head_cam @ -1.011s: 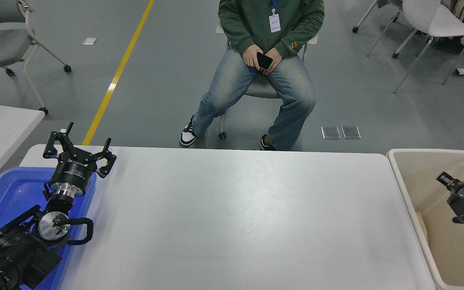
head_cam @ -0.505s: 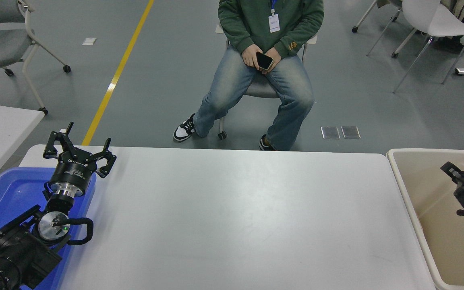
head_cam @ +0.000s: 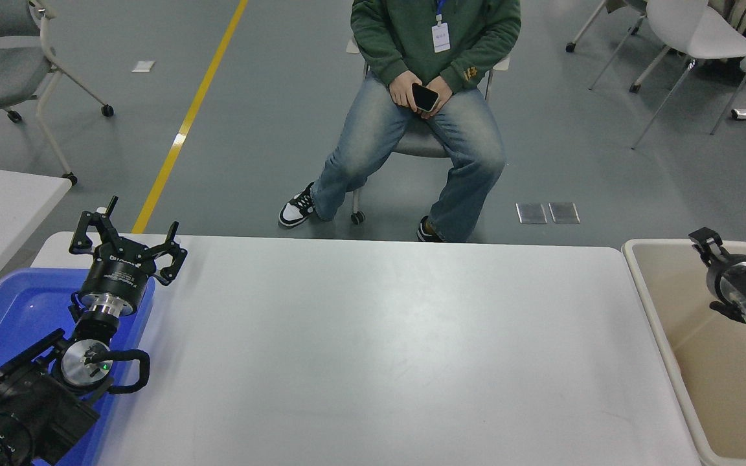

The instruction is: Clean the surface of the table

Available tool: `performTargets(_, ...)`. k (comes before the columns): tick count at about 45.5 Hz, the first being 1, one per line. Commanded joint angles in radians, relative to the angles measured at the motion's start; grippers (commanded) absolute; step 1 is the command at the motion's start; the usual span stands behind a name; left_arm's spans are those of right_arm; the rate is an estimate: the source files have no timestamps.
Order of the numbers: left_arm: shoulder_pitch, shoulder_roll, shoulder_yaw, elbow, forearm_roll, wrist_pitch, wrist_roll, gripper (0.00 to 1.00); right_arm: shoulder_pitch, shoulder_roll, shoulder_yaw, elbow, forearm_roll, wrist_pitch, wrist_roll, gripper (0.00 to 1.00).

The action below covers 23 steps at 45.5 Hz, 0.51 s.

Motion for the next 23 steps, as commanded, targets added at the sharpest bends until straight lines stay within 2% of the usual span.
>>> performTargets(1,0.000,0.000,0.000,0.000,0.000,0.000,0.000,1.00,-0.003,-0.040,0.155,0.246,0.001,-0.027,0.006,1.00)
performTargets(12,0.000,0.000,0.000,0.000,0.000,0.001,0.000,1.00,-0.030,-0.020,0.166,0.413,0.024,-0.085,0.140,1.00)
performTargets(23,0.000,0.000,0.000,0.000,0.000,0.000,0.000,1.00,-0.087,0.006,0.243,0.525,0.268,-0.104,0.302,1.00)
